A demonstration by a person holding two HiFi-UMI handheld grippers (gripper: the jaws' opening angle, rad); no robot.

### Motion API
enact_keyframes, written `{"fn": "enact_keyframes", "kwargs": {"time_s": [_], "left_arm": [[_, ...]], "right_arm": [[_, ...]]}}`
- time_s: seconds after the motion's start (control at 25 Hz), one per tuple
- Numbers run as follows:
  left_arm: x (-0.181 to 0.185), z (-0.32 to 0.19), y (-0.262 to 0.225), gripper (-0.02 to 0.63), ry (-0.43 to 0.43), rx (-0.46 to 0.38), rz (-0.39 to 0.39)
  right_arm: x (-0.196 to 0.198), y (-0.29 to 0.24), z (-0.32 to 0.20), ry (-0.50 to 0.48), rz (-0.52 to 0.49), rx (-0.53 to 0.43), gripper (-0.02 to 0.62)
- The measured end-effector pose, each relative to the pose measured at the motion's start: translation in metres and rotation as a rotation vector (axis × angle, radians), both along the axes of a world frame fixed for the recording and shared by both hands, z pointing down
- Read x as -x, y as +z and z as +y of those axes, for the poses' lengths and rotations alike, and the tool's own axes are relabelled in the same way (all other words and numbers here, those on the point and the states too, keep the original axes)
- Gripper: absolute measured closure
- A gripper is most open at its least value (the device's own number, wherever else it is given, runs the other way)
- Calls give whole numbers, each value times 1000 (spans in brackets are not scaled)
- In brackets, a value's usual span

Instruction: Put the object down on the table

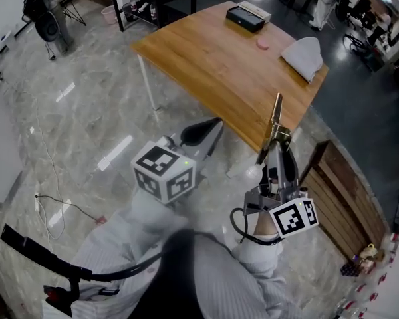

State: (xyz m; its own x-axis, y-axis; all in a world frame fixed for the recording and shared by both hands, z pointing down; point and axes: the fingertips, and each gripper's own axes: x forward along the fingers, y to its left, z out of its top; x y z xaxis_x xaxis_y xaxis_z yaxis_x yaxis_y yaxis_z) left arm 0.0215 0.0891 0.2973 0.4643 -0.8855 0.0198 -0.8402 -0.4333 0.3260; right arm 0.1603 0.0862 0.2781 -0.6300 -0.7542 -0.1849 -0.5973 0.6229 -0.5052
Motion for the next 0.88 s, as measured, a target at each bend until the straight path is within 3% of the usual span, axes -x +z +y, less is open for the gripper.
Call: {"fn": "enact_keyframes", "kwargs": {"time_s": [0.32,0.6,0.88], "left_arm": [[75,-87,16,604,97,65,3],[84,-187,62,604,168,128,13],[85,-314,68,604,235,141,-37]], "right_arm": [[71,7,-75,111,8,50,495],[91,54,-162,125,22,145,495],[104,77,-281,155,10,194,497]]}}
